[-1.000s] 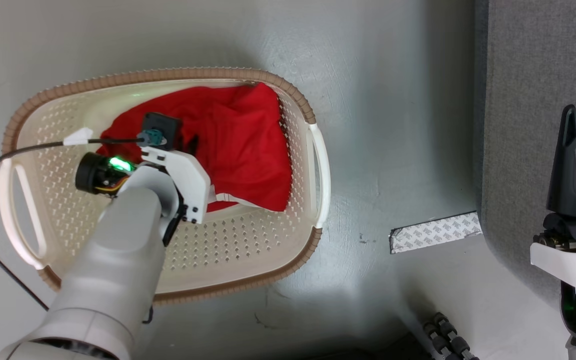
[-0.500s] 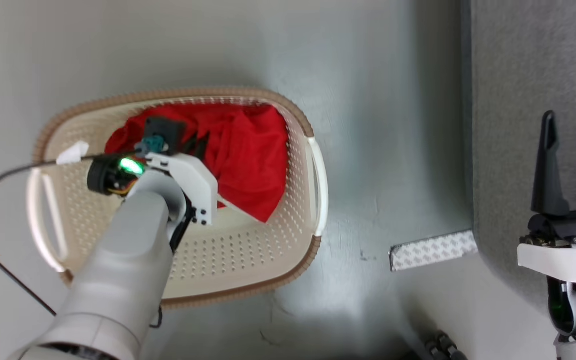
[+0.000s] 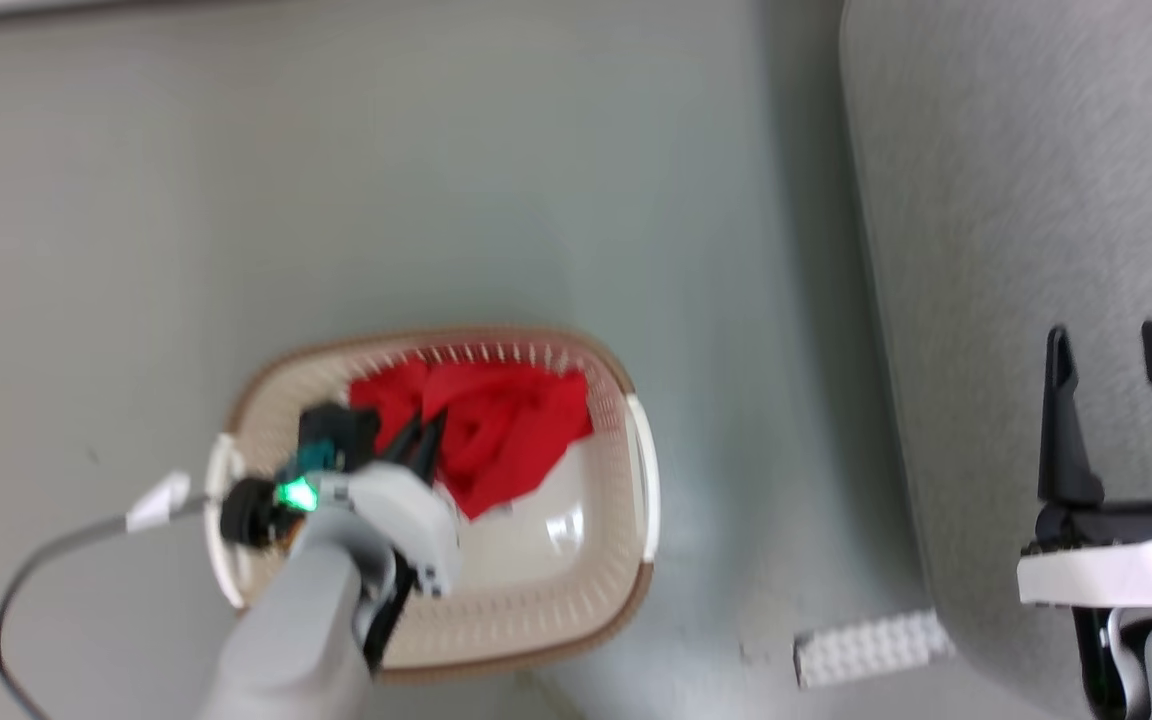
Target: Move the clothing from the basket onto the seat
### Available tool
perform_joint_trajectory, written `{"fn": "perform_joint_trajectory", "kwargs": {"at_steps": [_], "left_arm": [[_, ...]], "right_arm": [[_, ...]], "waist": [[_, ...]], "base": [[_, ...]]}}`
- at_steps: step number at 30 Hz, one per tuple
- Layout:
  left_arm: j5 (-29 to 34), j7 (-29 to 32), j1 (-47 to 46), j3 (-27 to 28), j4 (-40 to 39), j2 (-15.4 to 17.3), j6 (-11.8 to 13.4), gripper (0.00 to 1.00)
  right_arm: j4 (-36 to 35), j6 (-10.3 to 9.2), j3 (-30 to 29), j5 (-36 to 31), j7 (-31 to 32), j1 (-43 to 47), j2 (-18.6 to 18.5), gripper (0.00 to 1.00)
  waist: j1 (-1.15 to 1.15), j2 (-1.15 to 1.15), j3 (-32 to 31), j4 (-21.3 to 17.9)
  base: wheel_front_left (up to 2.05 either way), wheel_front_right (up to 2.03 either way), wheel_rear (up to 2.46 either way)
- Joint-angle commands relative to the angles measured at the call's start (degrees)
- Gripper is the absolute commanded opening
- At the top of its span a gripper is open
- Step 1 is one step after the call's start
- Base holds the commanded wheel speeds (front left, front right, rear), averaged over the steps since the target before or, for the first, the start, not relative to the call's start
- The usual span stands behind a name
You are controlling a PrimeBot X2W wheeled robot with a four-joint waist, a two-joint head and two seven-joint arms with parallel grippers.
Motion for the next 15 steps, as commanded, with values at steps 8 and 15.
{"fn": "perform_joint_trajectory", "kwargs": {"at_steps": [8, 15], "left_arm": [[-2.3, 0.0, 12.8, 2.0, -11.1, 0.1, 1.6, 0.0], [-3.9, 0.0, 22.2, 3.6, -21.7, 0.9, 2.7, 0.0]], "right_arm": [[2.7, -0.19, -1.3, -1.6, 0.1, 5.9, -0.2, 1.0], [4.0, -0.19, -1.6, -3.0, 0.1, 10.9, -0.2, 1.0]], "waist": [[0.0, -0.01, -18.2, 4.8], [0.0, -0.01, -27.9, 7.4]], "base": [[0.0, 0.0, 0.0], [0.0, 0.0, 0.0]]}}
